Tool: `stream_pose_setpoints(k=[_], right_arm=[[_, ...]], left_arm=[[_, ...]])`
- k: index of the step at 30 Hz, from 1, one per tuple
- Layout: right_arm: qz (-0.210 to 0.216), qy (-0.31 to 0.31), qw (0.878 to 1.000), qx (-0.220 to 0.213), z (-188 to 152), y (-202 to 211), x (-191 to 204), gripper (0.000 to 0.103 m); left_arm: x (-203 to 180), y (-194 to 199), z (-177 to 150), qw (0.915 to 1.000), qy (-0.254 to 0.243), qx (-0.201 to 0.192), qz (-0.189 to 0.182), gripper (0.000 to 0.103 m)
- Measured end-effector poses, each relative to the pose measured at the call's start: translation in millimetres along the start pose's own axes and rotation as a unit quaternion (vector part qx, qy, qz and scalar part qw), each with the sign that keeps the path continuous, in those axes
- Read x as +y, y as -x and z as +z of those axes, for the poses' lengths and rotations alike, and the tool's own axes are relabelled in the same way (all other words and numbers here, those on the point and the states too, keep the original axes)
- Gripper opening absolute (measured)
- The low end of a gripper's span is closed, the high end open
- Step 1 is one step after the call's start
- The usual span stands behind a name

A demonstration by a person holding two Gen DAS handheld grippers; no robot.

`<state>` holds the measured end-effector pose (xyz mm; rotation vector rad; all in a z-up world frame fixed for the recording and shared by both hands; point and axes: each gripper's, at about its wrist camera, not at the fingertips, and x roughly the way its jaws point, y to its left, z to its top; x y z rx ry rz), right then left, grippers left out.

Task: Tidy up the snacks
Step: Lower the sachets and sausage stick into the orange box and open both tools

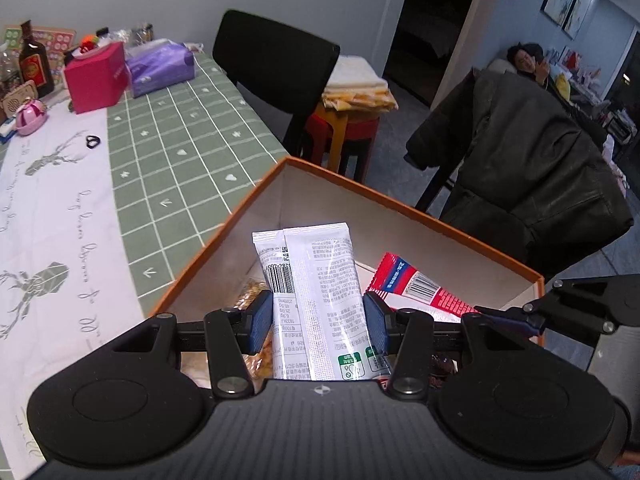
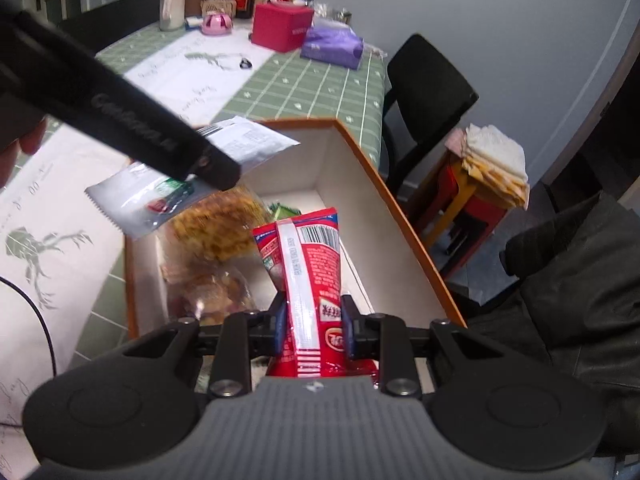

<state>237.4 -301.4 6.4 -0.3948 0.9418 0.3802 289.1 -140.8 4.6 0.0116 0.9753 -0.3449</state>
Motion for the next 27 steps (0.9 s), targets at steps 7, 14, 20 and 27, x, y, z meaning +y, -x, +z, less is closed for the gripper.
stream_pose_setpoints(k=[7, 14, 20, 27], right_arm=[[-0.004, 0.016, 1.000, 0.023, 4.4, -22.1, -4.4, 0.025], [0.001, 0.002, 0.999, 0.036, 2.2, -40.5, -11.7, 0.028], [0.010, -0.002, 0.999, 0.044, 0.9, -54.0, -12.9, 0.033], [0.010, -0.011, 0.999, 0.042, -0.6, -55.6, -13.7, 0.043]], left_arm=[[-10.3, -47.3, 11.3, 0.9993, -0.014, 0.032, 0.013, 0.055], [-16.5, -80.7, 16.3, 0.9980, -0.023, 0.051, 0.029, 0.056], [-19.4, -92.4, 16.7, 0.9971, -0.035, 0.053, 0.042, 0.057], [-21.4, -91.2, 17.6, 0.9973, -0.039, 0.046, 0.042, 0.071]])
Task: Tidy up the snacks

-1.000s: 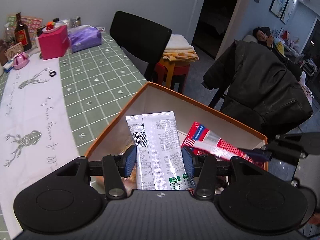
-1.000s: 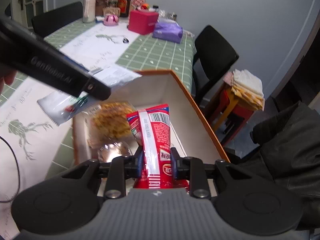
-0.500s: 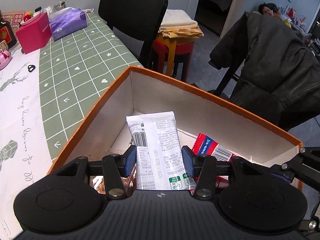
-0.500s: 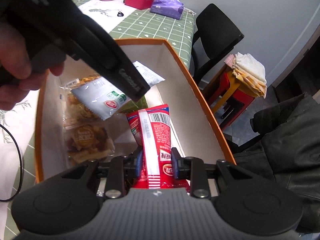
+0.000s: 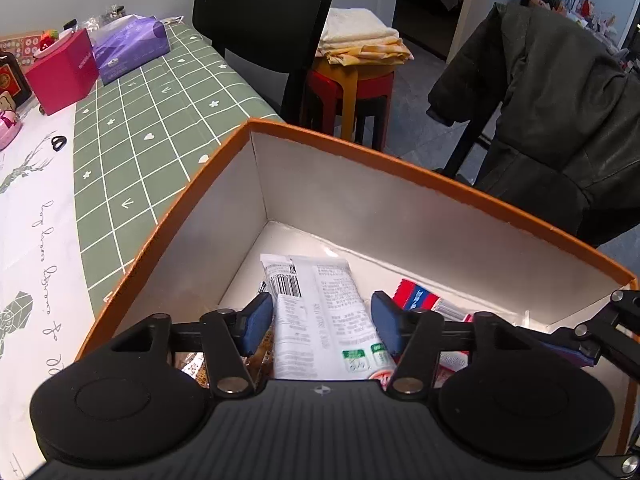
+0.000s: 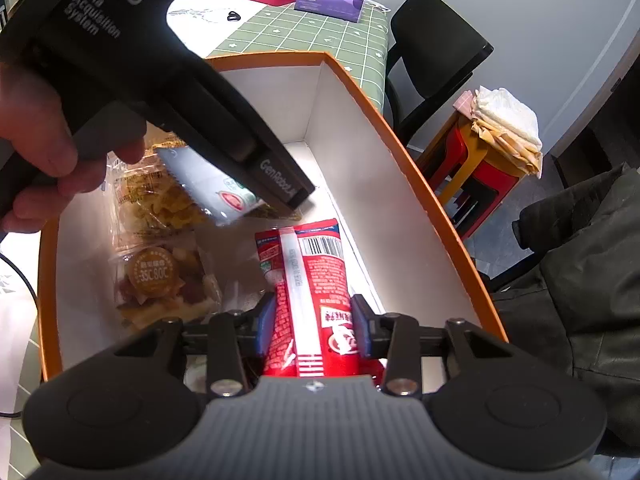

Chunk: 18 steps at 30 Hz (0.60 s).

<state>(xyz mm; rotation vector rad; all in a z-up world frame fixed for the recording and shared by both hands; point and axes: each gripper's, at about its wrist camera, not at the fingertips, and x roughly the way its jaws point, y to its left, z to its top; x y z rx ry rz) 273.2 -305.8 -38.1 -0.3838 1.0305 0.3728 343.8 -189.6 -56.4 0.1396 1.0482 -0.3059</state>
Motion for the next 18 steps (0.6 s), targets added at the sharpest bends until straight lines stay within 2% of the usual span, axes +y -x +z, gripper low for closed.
stream_pose_setpoints(k=[2, 4, 7, 9, 10, 18], right_arm=[[0.001, -0.001, 1.000, -0.001, 0.0, 0.6, 0.5, 0.049], [-0.001, -0.003, 1.000, -0.002, 0.7, 0.7, 1.2, 0.061], [-0.003, -0.002, 1.000, -0.002, 1.1, 1.2, 2.8, 0.069], [-0.003, -0.004, 1.000, -0.002, 2.3, 3.6, 3.5, 0.087], [-0.004, -0.005, 1.000, -0.003, 2.5, 5.3, 3.9, 0.090], [-0.018, -0.006, 1.000, -0.018, 0.4, 32.3, 11.1, 0.094]], left_arm=[[0.1, 4.0, 0.9, 1.0000, 0.000, -0.007, -0.003, 0.075], [-0.1, 7.9, 1.4, 0.9999, -0.002, -0.012, -0.001, 0.081], [0.8, 14.0, 0.8, 0.9999, -0.004, -0.014, 0.001, 0.082], [1.6, 18.2, 0.0, 0.9999, -0.006, -0.013, 0.001, 0.082], [2.0, 21.4, -0.6, 0.9999, -0.007, -0.012, 0.003, 0.082], [4.3, 63.9, -10.7, 0.9999, -0.003, -0.012, 0.002, 0.082]])
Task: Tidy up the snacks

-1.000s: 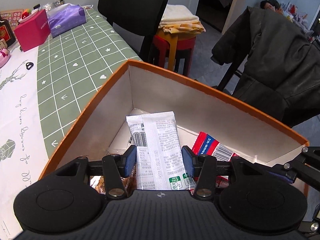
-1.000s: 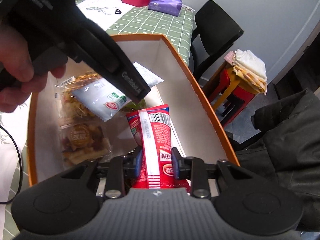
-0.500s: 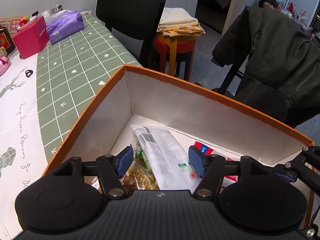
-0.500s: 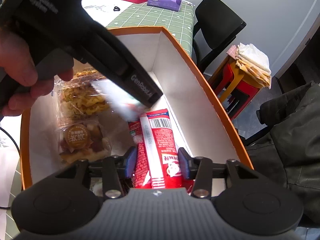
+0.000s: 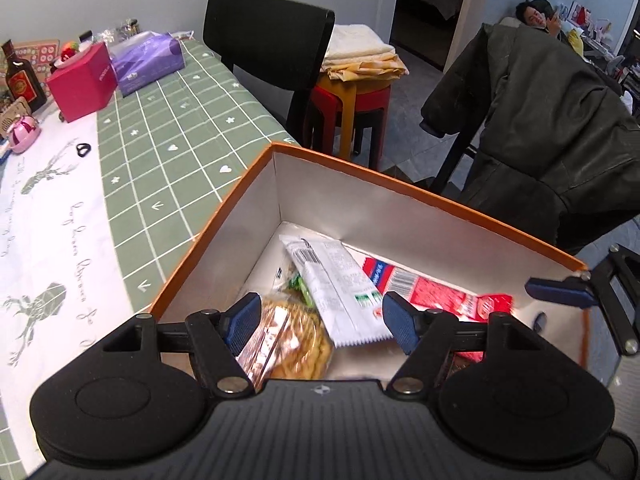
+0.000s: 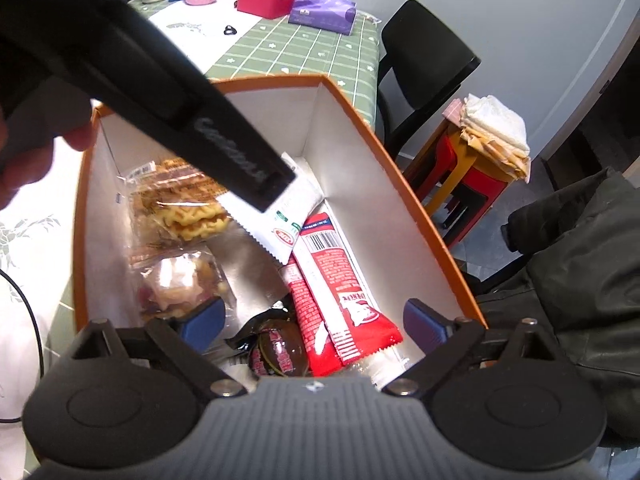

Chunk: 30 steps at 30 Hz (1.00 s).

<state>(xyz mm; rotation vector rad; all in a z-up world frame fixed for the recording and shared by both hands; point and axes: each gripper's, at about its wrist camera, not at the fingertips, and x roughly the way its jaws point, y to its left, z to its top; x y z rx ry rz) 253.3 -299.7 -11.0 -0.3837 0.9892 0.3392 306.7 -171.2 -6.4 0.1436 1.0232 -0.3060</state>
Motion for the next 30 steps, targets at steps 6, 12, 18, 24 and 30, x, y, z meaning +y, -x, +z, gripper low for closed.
stream_pose_setpoints(k=[6, 12, 18, 24, 30], right_arm=[[-0.017, -0.006, 0.999, -0.030, -6.4, 35.3, 7.9, 0.097], [-0.006, -0.032, 0.997, -0.071, -15.4, 73.5, 21.2, 0.097], [-0.011, -0.047, 0.988, -0.144, -32.7, 117.4, 50.9, 0.099], [-0.028, -0.044, 0.973, -0.226, -70.9, 154.3, 91.4, 0.100], [-0.041, -0.041, 0.962, -0.265, -114.8, 176.6, 135.7, 0.100]], left_arm=[[-5.2, 58.9, -24.9, 0.9991, -0.020, -0.035, 0.013, 0.082], [0.6, 121.4, -60.9, 0.9962, -0.027, -0.076, 0.033, 0.082], [10.0, 183.9, -105.5, 0.9907, 0.001, -0.123, 0.059, 0.082], [3.5, 230.6, -174.6, 0.9740, -0.003, -0.208, 0.090, 0.089], [5.5, 245.2, -242.9, 0.9553, 0.062, -0.259, 0.129, 0.089]])
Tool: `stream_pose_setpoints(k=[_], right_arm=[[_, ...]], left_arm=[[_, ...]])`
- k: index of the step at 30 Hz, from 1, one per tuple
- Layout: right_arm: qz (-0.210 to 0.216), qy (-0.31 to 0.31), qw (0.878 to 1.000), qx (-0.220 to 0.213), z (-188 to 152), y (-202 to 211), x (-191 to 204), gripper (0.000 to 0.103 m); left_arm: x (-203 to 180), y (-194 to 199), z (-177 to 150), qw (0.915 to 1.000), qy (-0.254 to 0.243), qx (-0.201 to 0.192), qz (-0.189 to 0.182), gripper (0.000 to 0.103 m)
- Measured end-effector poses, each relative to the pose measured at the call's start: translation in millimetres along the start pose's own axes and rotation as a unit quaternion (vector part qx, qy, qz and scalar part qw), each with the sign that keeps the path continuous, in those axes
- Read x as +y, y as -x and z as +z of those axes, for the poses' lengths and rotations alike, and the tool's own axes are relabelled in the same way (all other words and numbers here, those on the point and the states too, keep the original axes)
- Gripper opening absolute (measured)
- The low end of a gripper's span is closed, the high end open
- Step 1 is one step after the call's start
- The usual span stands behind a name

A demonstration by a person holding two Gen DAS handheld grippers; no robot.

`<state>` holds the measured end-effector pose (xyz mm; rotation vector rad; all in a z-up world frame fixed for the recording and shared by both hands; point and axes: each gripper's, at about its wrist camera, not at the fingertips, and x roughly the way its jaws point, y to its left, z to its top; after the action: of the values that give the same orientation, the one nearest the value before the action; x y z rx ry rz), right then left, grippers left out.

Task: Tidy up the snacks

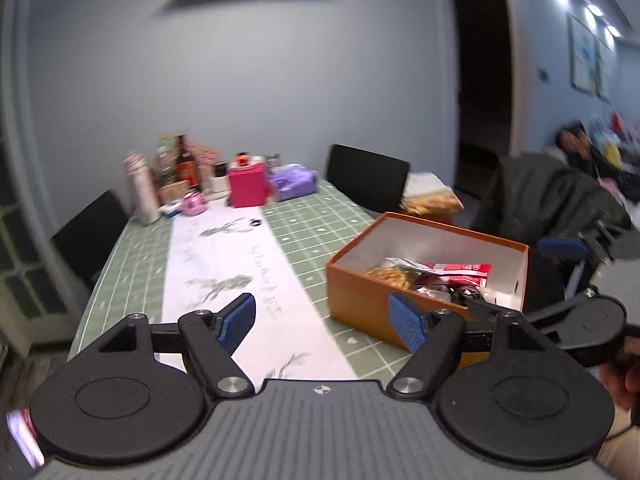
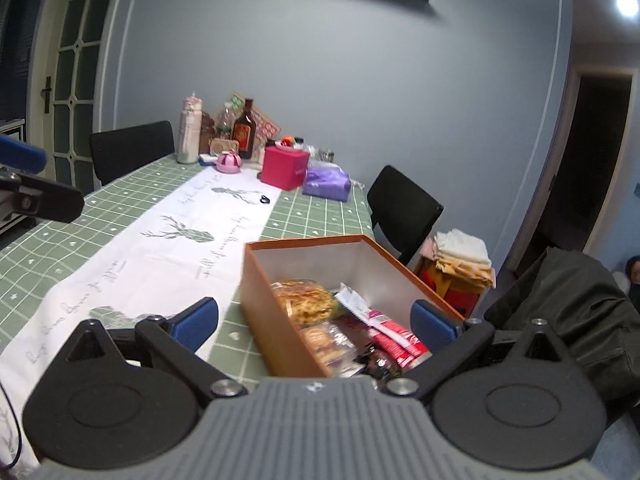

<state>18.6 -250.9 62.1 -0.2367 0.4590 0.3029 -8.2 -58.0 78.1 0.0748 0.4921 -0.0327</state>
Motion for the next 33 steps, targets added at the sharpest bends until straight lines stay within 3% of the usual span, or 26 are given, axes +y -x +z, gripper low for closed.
stream_pose_setpoints(k=[7, 14, 18, 33], right_arm=[[-0.010, -0.077, 0.997, -0.001, -32.0, 28.2, 21.7, 0.100], [-0.026, -0.060, 0.998, -0.013, -60.1, 36.2, 54.3, 0.100], [-0.040, -0.050, 0.998, -0.031, -68.6, 37.1, 63.2, 0.100], [-0.016, -0.059, 0.998, 0.022, -84.6, 5.6, 76.5, 0.100]], left_arm=[[12.0, 11.0, -53.2, 0.9979, 0.034, 0.001, 0.055, 0.092], [16.4, -12.0, -90.3, 0.9968, 0.047, 0.021, 0.062, 0.092], [17.9, -21.7, -101.6, 0.9959, 0.051, 0.025, 0.070, 0.092], [29.2, -39.5, -126.6, 0.9921, 0.068, 0.073, 0.076, 0.092]])
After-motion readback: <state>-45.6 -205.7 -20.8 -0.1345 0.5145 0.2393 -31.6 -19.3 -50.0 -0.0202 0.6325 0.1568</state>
